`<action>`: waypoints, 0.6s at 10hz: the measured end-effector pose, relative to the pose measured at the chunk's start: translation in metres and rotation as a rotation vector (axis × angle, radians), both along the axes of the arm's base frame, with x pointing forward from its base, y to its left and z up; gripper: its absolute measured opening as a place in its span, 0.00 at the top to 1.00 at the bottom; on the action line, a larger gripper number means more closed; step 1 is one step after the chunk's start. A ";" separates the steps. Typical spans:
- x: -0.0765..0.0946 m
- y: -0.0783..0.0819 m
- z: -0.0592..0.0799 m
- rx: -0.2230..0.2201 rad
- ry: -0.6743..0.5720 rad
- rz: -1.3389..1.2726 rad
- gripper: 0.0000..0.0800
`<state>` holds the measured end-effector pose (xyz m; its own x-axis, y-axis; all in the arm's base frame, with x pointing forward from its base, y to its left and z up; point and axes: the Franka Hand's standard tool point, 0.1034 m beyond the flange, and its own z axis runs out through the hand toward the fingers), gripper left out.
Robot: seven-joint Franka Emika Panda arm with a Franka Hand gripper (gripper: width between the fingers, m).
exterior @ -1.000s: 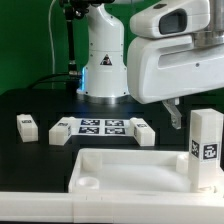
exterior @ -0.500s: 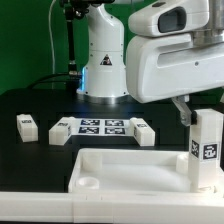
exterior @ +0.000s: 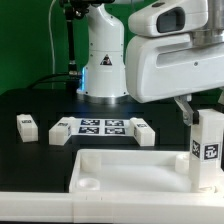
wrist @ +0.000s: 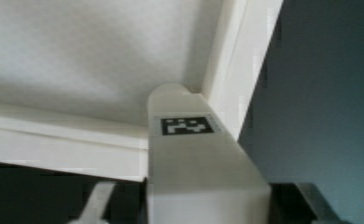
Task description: Assemble desk
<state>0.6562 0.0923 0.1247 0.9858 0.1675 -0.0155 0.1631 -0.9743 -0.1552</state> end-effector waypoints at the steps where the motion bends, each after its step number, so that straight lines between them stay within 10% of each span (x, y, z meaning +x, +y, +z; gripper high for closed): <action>1: 0.000 0.000 0.000 0.004 0.014 -0.090 0.64; 6: 0.002 0.002 -0.001 0.022 0.073 -0.613 0.64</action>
Offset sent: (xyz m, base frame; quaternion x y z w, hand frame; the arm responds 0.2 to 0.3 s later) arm -0.0140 -0.0016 -0.0051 0.0067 -0.0124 0.2906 0.9567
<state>0.6585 0.0939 0.1233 0.8990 -0.4286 -0.0895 -0.4378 -0.8836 -0.1663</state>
